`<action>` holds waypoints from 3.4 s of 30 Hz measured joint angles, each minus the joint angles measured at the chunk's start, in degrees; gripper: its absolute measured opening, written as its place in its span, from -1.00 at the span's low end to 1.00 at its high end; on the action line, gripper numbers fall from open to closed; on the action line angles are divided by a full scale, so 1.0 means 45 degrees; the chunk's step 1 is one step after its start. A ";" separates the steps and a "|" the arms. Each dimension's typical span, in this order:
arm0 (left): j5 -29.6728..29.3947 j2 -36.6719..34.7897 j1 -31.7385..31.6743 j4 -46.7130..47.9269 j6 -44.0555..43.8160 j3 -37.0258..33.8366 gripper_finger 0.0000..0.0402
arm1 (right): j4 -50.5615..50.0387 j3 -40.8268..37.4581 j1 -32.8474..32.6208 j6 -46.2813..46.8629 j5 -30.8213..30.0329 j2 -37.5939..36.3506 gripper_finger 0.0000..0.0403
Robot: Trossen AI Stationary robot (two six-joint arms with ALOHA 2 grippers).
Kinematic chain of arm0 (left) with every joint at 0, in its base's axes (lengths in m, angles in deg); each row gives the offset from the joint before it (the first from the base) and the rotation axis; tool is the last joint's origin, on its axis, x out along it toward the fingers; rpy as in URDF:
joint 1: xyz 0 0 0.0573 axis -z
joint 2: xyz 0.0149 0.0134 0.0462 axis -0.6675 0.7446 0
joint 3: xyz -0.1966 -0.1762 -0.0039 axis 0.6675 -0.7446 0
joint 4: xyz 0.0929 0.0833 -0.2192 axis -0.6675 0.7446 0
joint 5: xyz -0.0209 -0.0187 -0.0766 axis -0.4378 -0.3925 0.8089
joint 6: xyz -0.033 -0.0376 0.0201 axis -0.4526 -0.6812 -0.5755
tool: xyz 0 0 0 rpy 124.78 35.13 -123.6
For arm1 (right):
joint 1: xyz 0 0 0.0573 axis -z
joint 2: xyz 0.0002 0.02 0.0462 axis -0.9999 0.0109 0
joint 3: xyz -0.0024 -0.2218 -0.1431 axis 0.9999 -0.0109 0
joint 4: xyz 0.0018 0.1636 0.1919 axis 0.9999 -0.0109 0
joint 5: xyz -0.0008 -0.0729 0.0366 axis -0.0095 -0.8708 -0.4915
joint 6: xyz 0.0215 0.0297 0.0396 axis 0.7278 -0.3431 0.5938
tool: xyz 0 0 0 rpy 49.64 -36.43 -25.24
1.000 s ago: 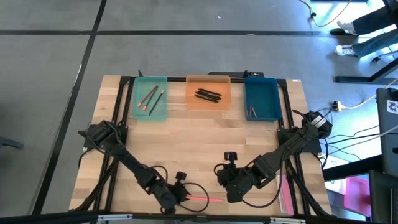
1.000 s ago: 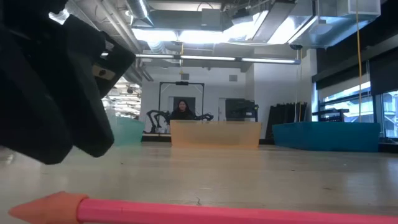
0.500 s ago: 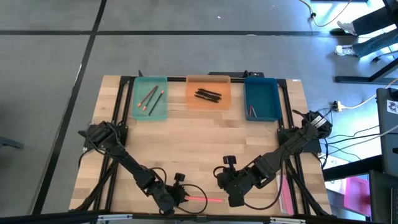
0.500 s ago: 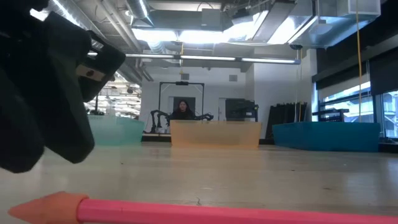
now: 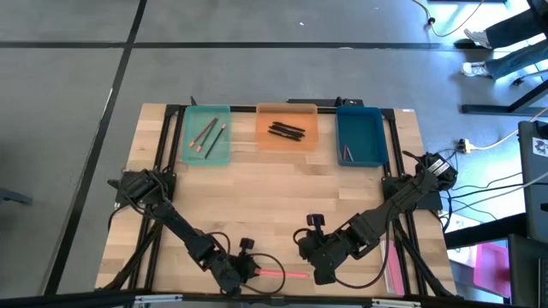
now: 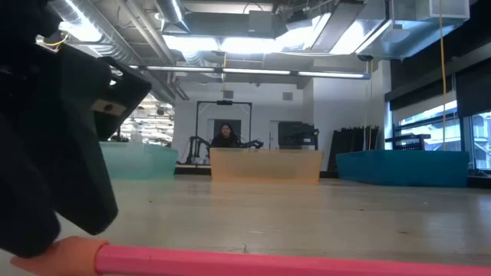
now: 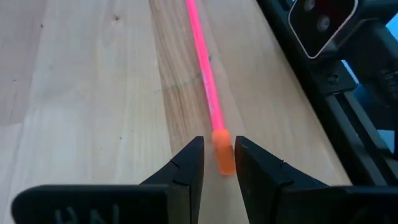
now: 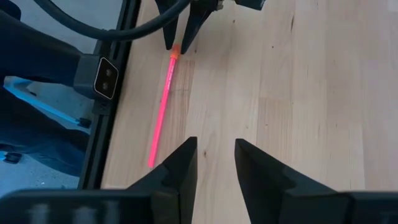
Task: Sort crayons/erasers/pens/pencils in bins
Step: Put the pink pencil into the light blue bin
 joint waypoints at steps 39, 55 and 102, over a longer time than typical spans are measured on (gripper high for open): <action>-0.0393 0.0549 -0.0034 0.0005 -0.0573 0.0019 -0.98 | 0.0000 0.0000 -0.0001 -0.0287 -0.0010 0.0000 -0.44; -0.1409 -0.0668 -0.0078 0.1325 -0.0634 -0.0039 -1.00 | -0.0206 0.0000 -0.0034 -0.0275 -0.0006 0.0000 -0.44; -0.4178 -0.9214 -0.9287 2.0949 -1.1371 -0.0094 -0.99 | -0.0393 0.0000 -0.1044 -0.0951 -0.6926 0.0000 -0.44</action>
